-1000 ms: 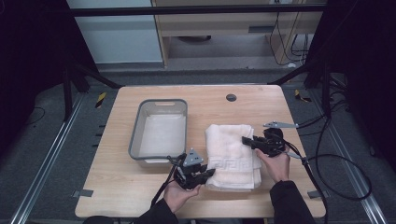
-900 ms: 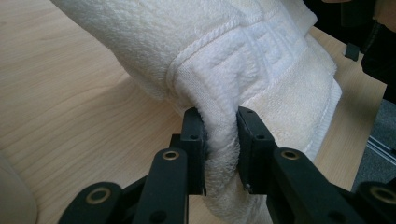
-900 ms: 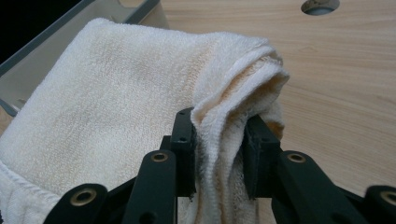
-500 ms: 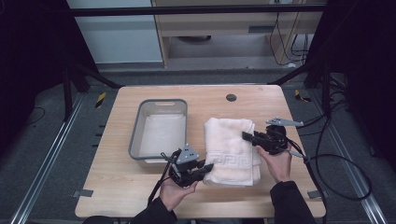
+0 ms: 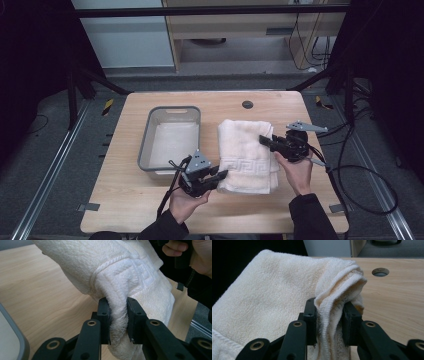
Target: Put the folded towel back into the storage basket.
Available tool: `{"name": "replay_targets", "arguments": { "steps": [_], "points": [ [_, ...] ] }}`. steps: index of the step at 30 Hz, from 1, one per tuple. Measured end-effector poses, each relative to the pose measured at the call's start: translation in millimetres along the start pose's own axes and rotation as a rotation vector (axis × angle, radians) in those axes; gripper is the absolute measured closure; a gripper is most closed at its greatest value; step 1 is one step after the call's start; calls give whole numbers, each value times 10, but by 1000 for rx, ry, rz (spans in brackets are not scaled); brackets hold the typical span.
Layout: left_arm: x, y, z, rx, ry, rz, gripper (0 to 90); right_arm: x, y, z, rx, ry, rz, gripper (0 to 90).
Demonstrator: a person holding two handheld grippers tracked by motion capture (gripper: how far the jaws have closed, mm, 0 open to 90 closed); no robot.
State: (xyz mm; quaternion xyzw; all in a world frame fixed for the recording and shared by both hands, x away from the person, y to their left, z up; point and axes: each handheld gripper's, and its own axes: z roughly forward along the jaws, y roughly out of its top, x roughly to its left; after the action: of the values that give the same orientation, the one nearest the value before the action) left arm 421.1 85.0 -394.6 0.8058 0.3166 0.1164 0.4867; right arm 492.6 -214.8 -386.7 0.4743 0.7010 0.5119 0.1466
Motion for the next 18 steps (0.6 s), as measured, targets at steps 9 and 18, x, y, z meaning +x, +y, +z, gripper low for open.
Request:
{"name": "replay_targets", "arguments": {
  "steps": [9, 18],
  "points": [
    [8, 149, -12, -40, 10, 7, 744, 19, 138, -75, -63, -28, -8, 697],
    [83, 220, -90, -72, 25, -3, 745, 76, 225, -82, -97, -28, -12, 697]
  ]
}}
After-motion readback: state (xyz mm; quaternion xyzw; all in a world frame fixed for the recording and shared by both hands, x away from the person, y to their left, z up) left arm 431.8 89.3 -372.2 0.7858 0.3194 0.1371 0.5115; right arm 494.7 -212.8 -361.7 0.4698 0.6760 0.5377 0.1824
